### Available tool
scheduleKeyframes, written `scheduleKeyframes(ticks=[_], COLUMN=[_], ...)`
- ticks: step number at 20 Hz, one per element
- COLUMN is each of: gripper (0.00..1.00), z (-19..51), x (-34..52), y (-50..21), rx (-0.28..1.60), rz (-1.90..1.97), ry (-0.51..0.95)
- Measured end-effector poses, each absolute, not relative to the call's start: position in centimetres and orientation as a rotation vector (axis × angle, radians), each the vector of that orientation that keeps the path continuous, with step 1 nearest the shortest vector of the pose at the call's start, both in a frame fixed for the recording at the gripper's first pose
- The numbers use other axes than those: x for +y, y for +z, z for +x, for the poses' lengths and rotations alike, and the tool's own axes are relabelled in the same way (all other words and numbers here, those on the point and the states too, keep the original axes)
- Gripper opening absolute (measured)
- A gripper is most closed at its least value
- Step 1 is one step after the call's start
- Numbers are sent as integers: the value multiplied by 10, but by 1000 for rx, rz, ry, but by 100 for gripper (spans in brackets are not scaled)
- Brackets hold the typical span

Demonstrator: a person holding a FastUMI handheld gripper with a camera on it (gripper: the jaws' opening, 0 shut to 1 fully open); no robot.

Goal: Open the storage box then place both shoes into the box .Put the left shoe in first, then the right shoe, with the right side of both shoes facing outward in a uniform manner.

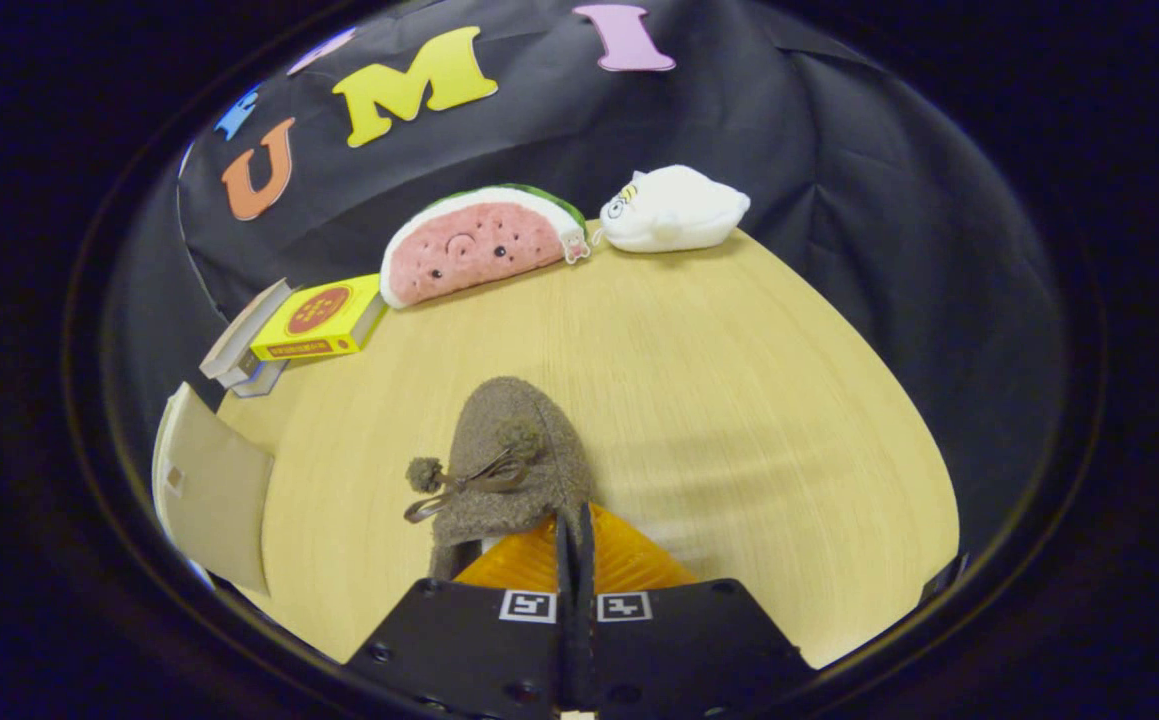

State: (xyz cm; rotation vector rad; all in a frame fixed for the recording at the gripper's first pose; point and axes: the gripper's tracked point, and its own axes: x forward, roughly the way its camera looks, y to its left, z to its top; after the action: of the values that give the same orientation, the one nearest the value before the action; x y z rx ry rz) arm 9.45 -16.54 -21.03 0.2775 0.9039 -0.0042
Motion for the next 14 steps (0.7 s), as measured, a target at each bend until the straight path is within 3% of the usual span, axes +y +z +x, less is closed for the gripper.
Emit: scheduleKeyframes(ticks=[14], gripper=[0], z=[39], x=[34], y=[13], rx=[696], rz=[462], ry=[76])
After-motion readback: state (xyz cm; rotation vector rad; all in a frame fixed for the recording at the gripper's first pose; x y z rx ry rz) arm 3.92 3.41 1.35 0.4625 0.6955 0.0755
